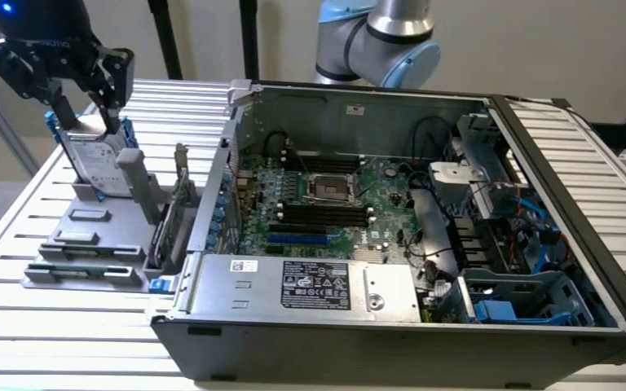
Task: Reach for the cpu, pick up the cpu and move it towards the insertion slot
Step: 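Pick up the cpu and move it towards the insertion slot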
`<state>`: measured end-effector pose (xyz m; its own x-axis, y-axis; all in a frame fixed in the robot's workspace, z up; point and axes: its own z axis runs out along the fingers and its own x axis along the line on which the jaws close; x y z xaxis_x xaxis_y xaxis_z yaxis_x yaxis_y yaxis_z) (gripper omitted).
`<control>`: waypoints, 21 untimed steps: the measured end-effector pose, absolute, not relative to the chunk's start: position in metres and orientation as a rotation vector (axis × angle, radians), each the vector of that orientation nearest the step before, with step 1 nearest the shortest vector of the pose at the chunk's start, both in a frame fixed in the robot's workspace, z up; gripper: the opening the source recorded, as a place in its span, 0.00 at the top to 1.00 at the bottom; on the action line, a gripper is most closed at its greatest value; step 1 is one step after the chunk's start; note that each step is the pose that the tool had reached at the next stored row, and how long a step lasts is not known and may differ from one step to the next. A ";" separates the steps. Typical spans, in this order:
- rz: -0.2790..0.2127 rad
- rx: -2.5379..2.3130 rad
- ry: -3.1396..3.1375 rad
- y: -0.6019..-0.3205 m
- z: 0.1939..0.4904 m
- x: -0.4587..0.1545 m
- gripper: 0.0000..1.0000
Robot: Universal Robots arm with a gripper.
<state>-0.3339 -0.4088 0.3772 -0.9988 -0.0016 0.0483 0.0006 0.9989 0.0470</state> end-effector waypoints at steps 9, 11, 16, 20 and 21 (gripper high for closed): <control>-0.079 0.001 -3.092 -0.409 0.394 -0.293 0.46; -0.081 0.001 -3.092 -0.409 0.397 -0.284 0.46; -0.090 0.001 -3.092 -0.409 0.402 -0.261 0.46; -0.108 0.002 -3.092 -0.409 0.403 -0.243 0.46; -0.116 0.002 -3.091 -0.409 0.404 -0.239 0.46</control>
